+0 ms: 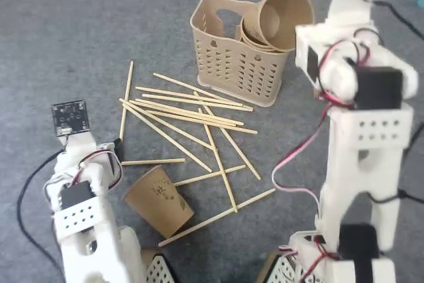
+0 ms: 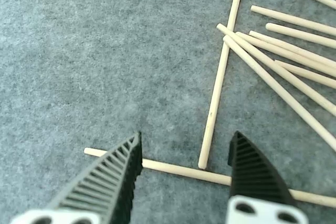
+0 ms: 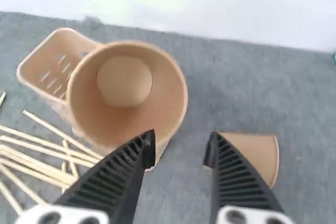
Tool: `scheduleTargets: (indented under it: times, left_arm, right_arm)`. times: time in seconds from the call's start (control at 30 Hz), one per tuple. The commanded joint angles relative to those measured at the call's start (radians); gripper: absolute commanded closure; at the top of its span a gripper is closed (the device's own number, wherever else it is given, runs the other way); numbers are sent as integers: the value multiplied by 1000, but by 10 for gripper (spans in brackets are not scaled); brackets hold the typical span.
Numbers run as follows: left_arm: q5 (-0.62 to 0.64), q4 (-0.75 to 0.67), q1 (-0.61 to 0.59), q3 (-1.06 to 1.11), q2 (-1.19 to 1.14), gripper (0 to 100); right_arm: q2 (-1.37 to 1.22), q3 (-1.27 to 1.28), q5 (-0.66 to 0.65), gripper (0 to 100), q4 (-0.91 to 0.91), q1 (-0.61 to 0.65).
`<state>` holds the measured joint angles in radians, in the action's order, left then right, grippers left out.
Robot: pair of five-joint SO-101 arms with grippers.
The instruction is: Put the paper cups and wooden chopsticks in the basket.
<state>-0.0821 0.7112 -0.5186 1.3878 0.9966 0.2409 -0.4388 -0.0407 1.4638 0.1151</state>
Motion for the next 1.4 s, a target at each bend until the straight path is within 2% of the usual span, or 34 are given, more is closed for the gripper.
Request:
scheduleTargets:
  times: [0.0, 0.1, 0.23, 0.37, 0.57, 0.9, 1.03, 1.17, 1.37]
  left_arm:
    - [-12, -23, -2, -5, 17, 750]
    - [-12, -23, -2, -5, 17, 750]
    - [-12, -23, -2, -5, 17, 750]
    - [-12, -23, -3, -5, 17, 750]
    - [-12, -23, -5, -5, 17, 750]
    - [-12, -23, -3, -5, 17, 750]
    - [-12, -40, -3, -4, 15, 750]
    - [-12, -43, -2, 1, 15, 750]
    - [-12, -44, -2, 2, 15, 750]
  right_arm:
    - [91, -44, 20, 902, 119, -4]
    - [87, -43, 20, 998, 219, 1]
    - [77, 37, 23, 991, 228, 5]
    - [77, 212, 34, 991, 111, 5]
    - [81, 450, 63, 991, -217, 5]
    - [73, 465, 60, 991, -478, 5]
    - [84, 459, 57, 990, -487, 5]
    - [117, 440, 54, 990, -407, -13]
    - [216, 439, 54, 989, -326, -194]
